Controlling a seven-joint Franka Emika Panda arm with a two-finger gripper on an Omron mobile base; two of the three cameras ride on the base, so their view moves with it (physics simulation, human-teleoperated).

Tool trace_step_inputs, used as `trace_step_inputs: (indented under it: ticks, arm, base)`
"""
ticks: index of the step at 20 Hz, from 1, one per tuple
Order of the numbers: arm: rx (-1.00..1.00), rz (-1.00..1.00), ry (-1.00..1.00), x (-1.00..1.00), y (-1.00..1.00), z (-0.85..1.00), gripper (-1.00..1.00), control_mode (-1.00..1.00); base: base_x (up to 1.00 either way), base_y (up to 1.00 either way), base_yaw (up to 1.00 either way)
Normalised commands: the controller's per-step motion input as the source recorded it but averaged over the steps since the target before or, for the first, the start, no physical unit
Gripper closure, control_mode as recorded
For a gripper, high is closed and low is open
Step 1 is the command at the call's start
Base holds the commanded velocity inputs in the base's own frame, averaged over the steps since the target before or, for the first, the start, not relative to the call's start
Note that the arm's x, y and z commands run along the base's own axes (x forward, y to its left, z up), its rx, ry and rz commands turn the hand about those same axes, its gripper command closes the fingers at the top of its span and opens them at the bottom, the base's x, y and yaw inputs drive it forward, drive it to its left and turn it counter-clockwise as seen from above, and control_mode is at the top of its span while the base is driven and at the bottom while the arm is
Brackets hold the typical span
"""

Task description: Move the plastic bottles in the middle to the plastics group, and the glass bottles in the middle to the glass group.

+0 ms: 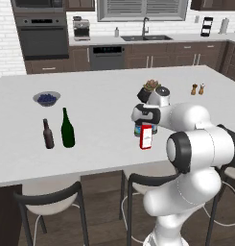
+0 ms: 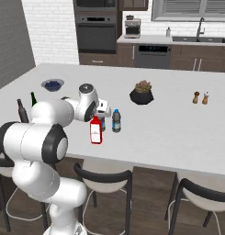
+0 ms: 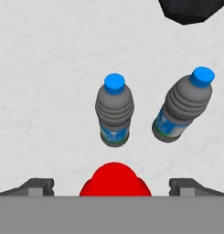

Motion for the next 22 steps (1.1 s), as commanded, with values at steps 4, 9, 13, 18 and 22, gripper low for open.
trace_step_inputs:
  ticks: [4,9,13,18,22]
  arm:
    - [0.0,0.0,0.0,0.0,0.0,0.0,-1.0,-1.0]
    - [0.0,0.0,0.0,0.0,0.0,0.0,1.0,-1.0]
    - [0.0,0.0,0.0,0.0,0.0,0.0,1.0,-1.0]
    - [0.0,0.0,0.0,0.0,0.0,0.0,1.0,-1.0]
    - [0.0,0.0,0.0,0.0,0.0,0.0,1.0,-1.0]
  base:
    - [0.0,0.0,0.0]
    - [0.0,0.0,0.0]
    - [0.0,0.0,0.0]
    - [0.0,0.0,0.0]
    - [0.0,0.0,0.0]
